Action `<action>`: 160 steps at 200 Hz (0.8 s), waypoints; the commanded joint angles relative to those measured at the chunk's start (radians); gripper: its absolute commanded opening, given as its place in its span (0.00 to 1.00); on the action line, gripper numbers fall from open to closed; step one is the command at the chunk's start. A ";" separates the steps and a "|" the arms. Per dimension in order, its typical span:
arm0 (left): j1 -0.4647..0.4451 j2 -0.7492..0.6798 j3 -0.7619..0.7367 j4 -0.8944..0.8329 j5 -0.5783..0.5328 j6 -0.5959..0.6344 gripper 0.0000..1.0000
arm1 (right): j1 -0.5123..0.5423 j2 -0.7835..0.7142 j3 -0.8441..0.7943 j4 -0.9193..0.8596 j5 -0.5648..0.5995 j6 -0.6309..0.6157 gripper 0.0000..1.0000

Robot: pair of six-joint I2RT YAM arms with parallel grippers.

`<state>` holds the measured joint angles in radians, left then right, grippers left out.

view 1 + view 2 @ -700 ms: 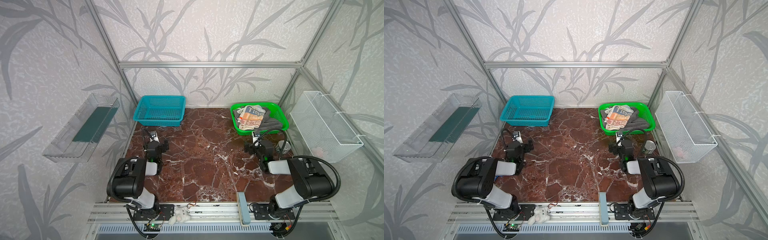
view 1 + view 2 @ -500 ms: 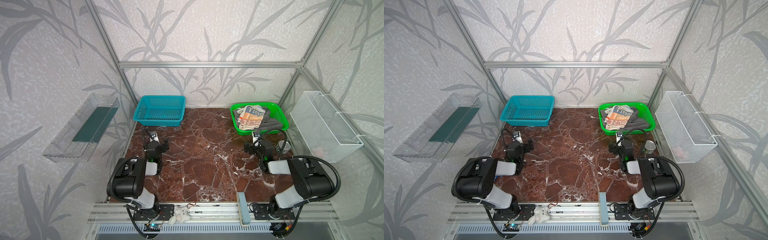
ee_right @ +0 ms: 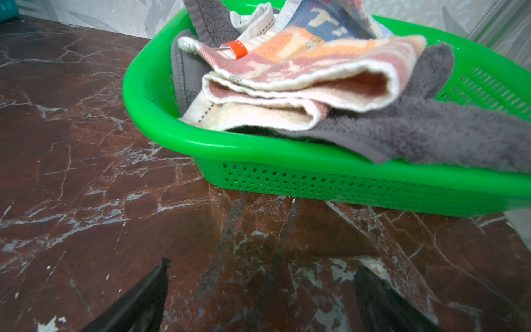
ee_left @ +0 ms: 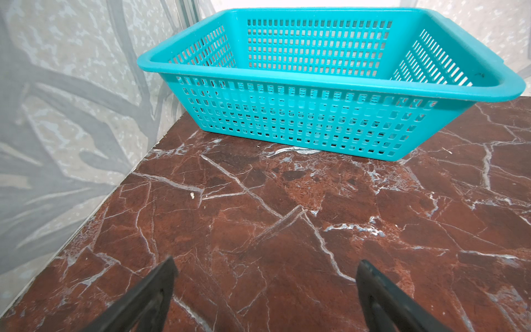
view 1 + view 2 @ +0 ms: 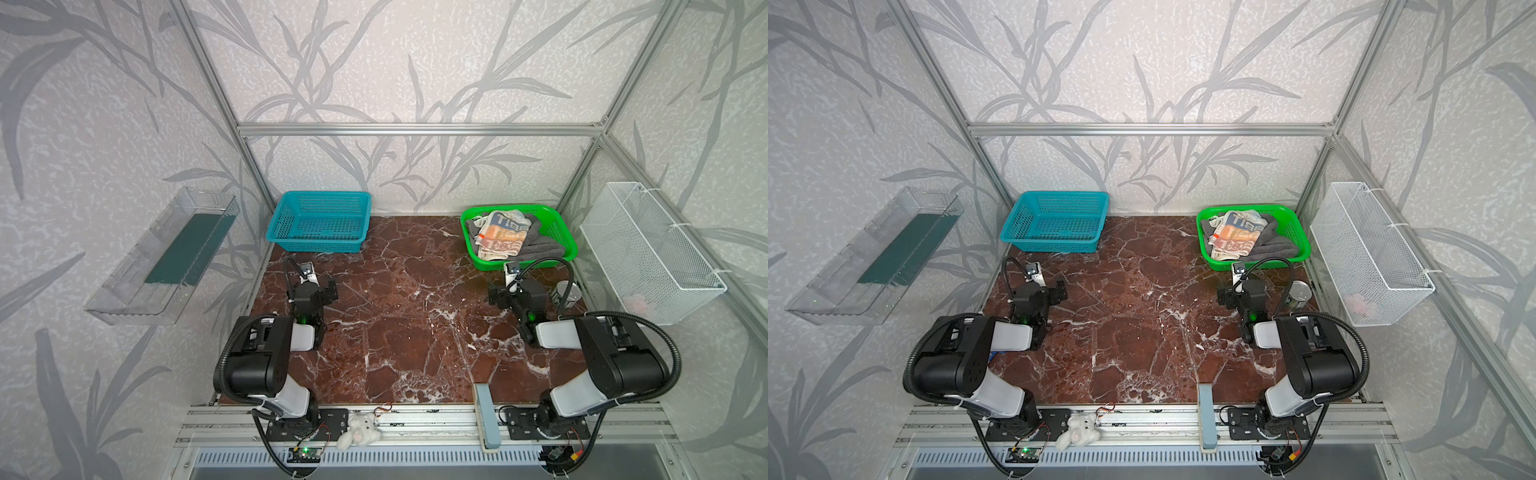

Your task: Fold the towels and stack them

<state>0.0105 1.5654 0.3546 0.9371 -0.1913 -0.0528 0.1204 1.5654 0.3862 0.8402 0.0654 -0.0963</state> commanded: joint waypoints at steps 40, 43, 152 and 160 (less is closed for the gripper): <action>0.003 0.005 0.017 0.026 -0.002 0.005 0.99 | -0.002 -0.019 0.022 0.003 -0.007 0.013 0.99; 0.003 0.005 0.017 0.024 -0.001 0.004 0.99 | -0.004 -0.019 0.022 0.003 -0.007 0.013 0.99; -0.031 -0.135 -0.027 0.000 -0.020 0.042 0.97 | 0.015 -0.090 -0.024 0.059 -0.016 -0.024 0.99; -0.042 -0.209 -0.026 -0.058 -0.030 0.051 0.97 | 0.024 -0.138 -0.033 0.039 0.014 -0.025 0.99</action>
<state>-0.0021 1.5196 0.3447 0.9283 -0.1921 -0.0372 0.1246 1.5349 0.3771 0.8417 0.0441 -0.1040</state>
